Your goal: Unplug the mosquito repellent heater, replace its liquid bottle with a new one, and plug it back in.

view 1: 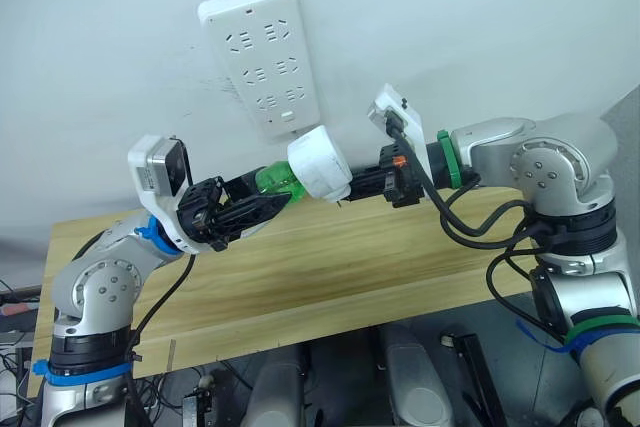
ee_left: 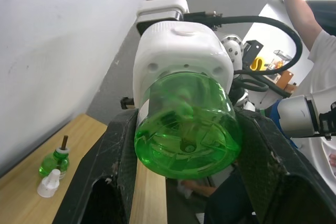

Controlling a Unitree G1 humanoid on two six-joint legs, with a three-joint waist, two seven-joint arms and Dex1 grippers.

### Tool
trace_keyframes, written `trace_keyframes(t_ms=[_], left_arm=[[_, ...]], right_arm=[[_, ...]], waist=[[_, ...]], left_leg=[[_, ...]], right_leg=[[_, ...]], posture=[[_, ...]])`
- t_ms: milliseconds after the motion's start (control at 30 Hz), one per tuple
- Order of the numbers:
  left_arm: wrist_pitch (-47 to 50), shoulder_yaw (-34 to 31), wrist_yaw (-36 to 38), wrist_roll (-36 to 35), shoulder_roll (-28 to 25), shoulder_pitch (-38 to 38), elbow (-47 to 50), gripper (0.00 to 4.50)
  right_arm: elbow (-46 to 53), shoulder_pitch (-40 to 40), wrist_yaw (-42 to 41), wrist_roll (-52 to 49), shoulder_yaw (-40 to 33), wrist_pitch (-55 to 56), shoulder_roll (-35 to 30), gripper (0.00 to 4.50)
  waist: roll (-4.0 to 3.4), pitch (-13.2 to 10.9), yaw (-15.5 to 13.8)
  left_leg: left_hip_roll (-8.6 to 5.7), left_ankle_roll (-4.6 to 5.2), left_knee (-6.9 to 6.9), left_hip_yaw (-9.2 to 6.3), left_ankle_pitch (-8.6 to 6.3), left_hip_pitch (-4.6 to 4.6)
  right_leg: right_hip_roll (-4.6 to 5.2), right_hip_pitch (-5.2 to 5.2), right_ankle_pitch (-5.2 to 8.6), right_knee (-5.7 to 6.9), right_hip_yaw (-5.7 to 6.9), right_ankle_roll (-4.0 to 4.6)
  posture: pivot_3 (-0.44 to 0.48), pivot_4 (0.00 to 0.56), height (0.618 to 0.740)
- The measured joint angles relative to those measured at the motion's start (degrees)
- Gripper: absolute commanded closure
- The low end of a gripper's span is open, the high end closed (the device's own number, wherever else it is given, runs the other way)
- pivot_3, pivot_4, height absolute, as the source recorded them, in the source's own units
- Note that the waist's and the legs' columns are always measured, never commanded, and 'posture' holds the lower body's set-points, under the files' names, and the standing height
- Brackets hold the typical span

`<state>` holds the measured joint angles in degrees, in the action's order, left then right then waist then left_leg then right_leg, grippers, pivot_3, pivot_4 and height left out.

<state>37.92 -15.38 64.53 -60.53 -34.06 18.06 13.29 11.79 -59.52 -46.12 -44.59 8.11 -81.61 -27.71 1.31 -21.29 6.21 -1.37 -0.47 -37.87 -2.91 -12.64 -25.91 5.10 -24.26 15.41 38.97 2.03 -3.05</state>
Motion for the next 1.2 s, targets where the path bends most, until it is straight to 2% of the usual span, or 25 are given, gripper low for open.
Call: trace_keyframes(t_ms=[267,633,933,1200], left_arm=[[-3.78,1.43,1.33,3.93,0.03,0.72,-1.41,2.19],[-6.00,3.34,2.13,7.72,0.48,1.07,-3.19,2.19],[-6.12,4.46,3.60,9.17,0.58,1.15,-4.26,2.19],[-6.13,4.90,3.66,9.69,1.20,1.57,-4.55,2.19]], right_arm=[[2.57,-0.07,0.30,-2.16,0.04,-2.90,-1.08,4.49],[6.14,-2.27,-3.64,-3.93,3.02,-1.08,-4.96,4.49],[5.54,-5.48,-9.77,-3.74,3.85,5.13,-7.29,4.49],[0.66,-8.47,-13.89,-1.62,5.22,11.31,-6.87,4.49]], waist=[[0.02,-0.49,0.04],[0.04,-0.76,0.20],[0.04,-0.78,0.22],[0.04,-0.79,0.24]], left_leg=[[0.00,0.00,0.00,0.00,0.00,0.00],[0.00,0.00,0.00,0.02,0.00,0.00],[0.00,0.00,0.00,0.02,0.00,0.00],[0.00,0.00,0.00,0.02,0.00,-0.01]], right_leg=[[0.00,0.00,0.00,0.00,0.01,0.00],[-0.02,-0.03,0.00,0.00,0.03,0.00],[-0.03,-0.02,0.00,0.00,0.05,-0.01],[-0.02,-0.03,0.00,0.00,0.06,-0.01]], posture=[[-0.243,0.407,0.734],[-0.254,0.408,0.734],[-0.255,0.396,0.734],[-0.250,0.385,0.734]])
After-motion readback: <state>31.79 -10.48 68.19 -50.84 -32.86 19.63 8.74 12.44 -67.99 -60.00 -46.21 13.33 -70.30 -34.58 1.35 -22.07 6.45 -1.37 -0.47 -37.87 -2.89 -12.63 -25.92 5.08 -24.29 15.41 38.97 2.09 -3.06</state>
